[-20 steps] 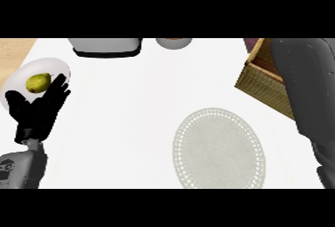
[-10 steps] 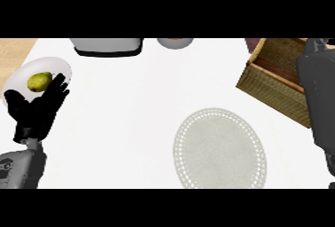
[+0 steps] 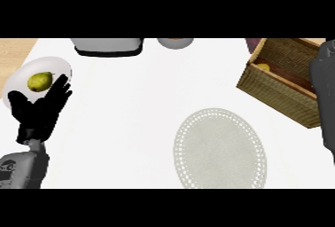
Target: Pick the lemon from the placemat and place it in the basket
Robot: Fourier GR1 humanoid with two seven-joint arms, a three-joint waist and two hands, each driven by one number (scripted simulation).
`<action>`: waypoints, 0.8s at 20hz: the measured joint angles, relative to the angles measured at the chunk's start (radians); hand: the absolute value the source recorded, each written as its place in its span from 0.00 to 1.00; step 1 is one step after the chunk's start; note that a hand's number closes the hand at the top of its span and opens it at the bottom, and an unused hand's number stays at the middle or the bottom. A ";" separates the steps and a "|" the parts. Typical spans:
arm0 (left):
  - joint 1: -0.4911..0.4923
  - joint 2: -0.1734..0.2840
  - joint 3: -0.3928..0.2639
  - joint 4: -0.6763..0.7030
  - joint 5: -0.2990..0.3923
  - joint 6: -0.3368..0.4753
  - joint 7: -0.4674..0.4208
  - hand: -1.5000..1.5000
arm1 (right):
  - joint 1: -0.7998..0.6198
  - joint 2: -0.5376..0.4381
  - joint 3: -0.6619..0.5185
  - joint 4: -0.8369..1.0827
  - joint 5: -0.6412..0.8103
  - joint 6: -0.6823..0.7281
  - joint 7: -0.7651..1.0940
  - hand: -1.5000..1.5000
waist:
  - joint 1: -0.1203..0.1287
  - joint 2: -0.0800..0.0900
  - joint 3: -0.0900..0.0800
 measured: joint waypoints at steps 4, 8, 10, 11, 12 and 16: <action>0.015 0.005 0.002 -0.009 0.004 -0.015 -0.011 0.50 | -0.009 0.006 -0.023 0.015 -0.035 -0.053 -0.053 0.00 | 0.002 0.000 0.000; 0.013 -0.004 0.000 -0.016 -0.003 0.002 0.002 0.50 | -0.011 0.000 -0.084 -0.026 -0.056 -0.135 -0.028 0.00 | -0.004 -0.001 0.000; 0.013 0.000 0.003 -0.019 -0.002 0.000 0.007 0.50 | 0.001 -0.012 -0.124 -0.073 -0.079 -0.166 -0.014 0.00 | -0.010 -0.003 0.000; 0.016 -0.001 0.001 -0.023 -0.006 0.003 0.010 0.50 | 0.010 -0.016 -0.143 -0.099 -0.091 -0.176 -0.006 0.00 | -0.011 -0.004 0.000; 0.024 0.000 0.002 -0.024 -0.006 0.002 0.003 0.50 | 0.023 -0.025 -0.166 -0.122 -0.106 -0.185 -0.001 0.00 | -0.013 -0.005 0.000; 0.043 0.002 0.010 -0.038 0.003 -0.002 0.012 0.50 | 0.139 -0.074 -0.254 -0.282 -0.236 -0.141 -0.009 0.00 | -0.028 -0.009 0.000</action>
